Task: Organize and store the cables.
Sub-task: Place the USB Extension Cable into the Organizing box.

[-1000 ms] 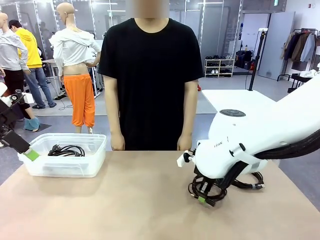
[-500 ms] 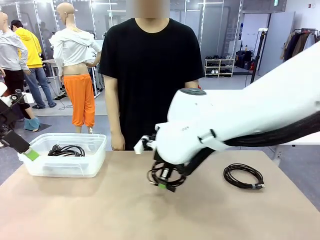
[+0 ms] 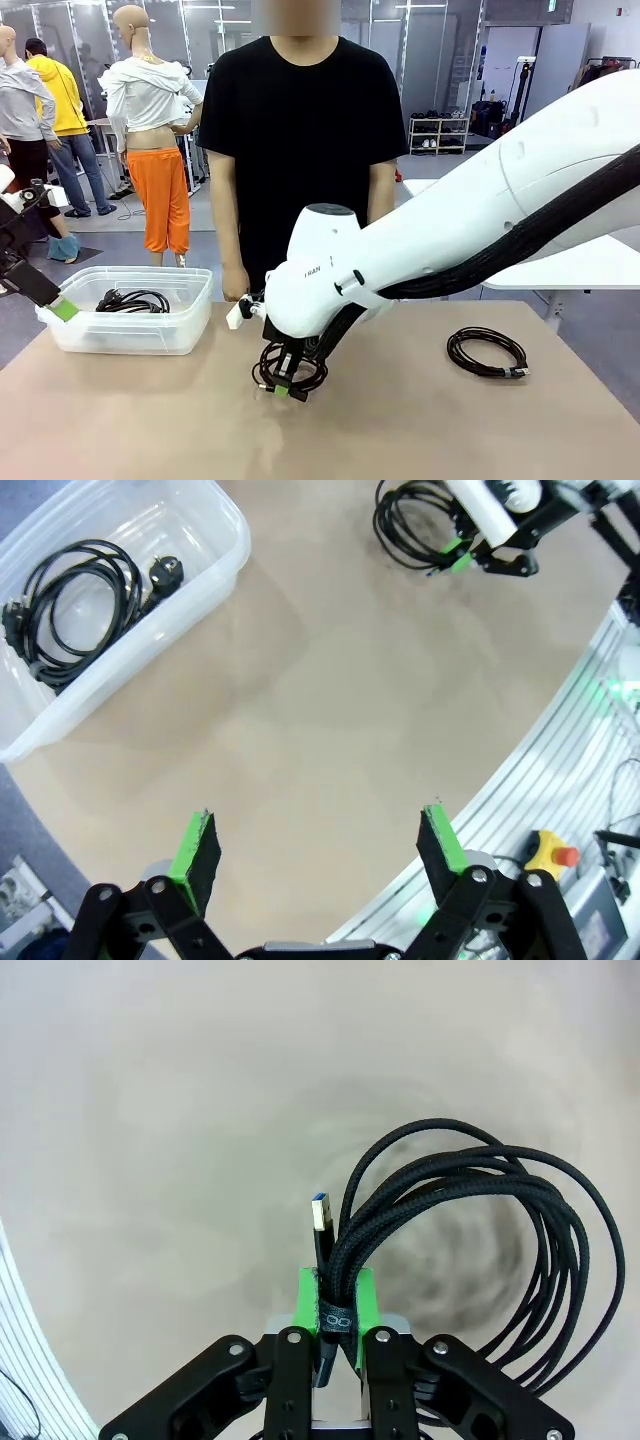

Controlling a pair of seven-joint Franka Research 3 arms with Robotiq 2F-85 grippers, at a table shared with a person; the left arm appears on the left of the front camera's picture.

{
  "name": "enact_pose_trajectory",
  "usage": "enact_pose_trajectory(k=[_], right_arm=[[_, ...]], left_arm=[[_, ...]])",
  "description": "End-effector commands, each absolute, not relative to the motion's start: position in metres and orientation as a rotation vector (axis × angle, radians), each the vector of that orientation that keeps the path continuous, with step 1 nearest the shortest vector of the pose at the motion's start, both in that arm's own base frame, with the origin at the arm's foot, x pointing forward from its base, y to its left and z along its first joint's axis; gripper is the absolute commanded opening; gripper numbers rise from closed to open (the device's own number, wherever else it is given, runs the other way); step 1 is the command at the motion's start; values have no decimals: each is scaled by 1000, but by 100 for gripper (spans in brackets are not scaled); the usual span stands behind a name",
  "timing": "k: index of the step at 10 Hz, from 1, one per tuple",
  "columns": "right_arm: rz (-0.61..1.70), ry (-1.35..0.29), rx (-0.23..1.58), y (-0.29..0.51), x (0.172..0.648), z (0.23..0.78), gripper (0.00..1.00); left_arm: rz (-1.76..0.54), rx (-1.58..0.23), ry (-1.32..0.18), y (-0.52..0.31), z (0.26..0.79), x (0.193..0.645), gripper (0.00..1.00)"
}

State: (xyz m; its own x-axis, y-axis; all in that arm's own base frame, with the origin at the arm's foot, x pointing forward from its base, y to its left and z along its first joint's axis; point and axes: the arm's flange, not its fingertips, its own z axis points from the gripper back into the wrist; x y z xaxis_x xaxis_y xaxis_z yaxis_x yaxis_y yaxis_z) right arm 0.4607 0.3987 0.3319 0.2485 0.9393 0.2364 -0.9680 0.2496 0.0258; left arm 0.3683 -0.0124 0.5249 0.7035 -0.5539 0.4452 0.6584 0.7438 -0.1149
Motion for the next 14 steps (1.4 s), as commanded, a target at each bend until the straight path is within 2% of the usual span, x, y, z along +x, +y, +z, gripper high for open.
enact_pose_trajectory(k=[1,2,3,4,5,7,11,13,14], right_arm=[[1317,-160,163,402,458,331,31],[1317,-147,186,402,455,329,41],[1320,-143,196,401,454,327,64],[1323,-142,200,400,451,326,73],[1325,-158,206,394,447,334,97],[1347,-216,210,361,433,362,100],[1322,-415,316,200,392,424,100],[1329,-549,303,109,355,448,100],[1294,-599,356,70,344,452,100]], left_arm=[[-688,-262,-410,-12,526,372,100],[-688,-262,-410,-12,526,372,100],[-688,-262,-410,-12,526,372,100],[-688,-262,-410,-12,526,372,100],[-684,-276,-402,-12,525,368,100],[-768,-251,-386,-36,527,374,100],[-1010,-112,-343,-121,542,387,100],[-1168,-93,-295,-182,536,399,100],[-1237,-46,-266,-213,530,406,100]])
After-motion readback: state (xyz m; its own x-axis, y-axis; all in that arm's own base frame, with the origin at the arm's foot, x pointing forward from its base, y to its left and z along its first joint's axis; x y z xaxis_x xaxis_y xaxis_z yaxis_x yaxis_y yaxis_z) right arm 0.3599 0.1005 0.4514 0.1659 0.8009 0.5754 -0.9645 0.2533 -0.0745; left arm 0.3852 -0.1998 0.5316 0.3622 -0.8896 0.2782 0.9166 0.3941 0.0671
